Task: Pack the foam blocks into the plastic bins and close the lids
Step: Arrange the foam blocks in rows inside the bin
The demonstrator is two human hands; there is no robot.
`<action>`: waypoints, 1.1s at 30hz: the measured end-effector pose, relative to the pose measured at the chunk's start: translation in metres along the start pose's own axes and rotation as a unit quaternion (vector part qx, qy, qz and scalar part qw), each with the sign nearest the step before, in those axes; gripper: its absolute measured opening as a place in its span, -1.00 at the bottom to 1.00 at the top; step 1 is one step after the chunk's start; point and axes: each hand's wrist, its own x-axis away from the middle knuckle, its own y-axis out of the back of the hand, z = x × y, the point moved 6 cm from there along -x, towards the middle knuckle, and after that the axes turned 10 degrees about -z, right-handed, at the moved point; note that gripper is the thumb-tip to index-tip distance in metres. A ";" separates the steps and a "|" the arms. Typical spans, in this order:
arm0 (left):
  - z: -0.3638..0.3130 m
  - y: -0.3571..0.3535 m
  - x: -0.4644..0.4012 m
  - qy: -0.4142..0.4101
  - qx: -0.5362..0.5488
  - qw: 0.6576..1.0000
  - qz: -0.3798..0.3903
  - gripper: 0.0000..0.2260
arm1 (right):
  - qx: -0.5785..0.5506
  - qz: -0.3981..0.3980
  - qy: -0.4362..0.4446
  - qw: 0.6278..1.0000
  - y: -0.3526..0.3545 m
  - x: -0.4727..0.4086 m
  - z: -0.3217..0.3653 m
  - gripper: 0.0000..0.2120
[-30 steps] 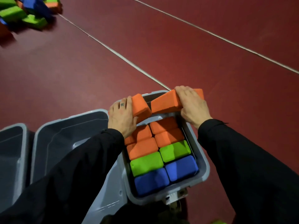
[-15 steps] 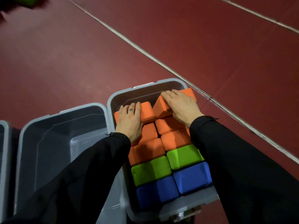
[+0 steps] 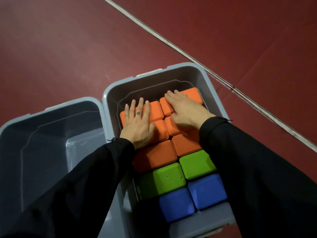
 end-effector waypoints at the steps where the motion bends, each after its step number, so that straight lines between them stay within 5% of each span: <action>1: -0.001 -0.003 0.000 -0.016 -0.003 1.000 -0.011 -0.33 | -0.001 -0.003 -0.002 1.000 -0.010 0.003 0.000 -0.22; 5: 0.002 -0.009 -0.001 -0.042 -0.034 0.998 -0.044 -0.28 | 0.076 -0.077 0.001 0.994 -0.041 0.005 0.001 -0.15; 10: -0.003 -0.016 0.010 -0.006 -0.068 0.996 -0.052 -0.32 | 0.079 -0.072 -0.036 0.994 -0.041 0.007 0.010 -0.21; 13: -0.019 -0.012 0.029 0.059 -0.049 0.996 -0.052 -0.33 | 0.023 -0.095 -0.072 0.993 -0.030 0.034 0.020 -0.33; 18: -0.067 0.002 0.095 0.000 0.004 1.000 -0.011 -0.28 | -0.041 -0.173 -0.158 0.971 -0.027 0.137 0.008 -0.42; 25: -0.085 -0.031 0.186 -0.026 -0.005 0.993 0.118 0.08 | 0.028 -0.068 -0.203 0.976 -0.086 0.243 0.001 -0.36; 33: -0.089 -0.036 0.198 0.038 0.011 0.998 0.045 -0.18 | 0.061 -0.048 -0.228 0.970 -0.107 0.232 -0.004 -0.26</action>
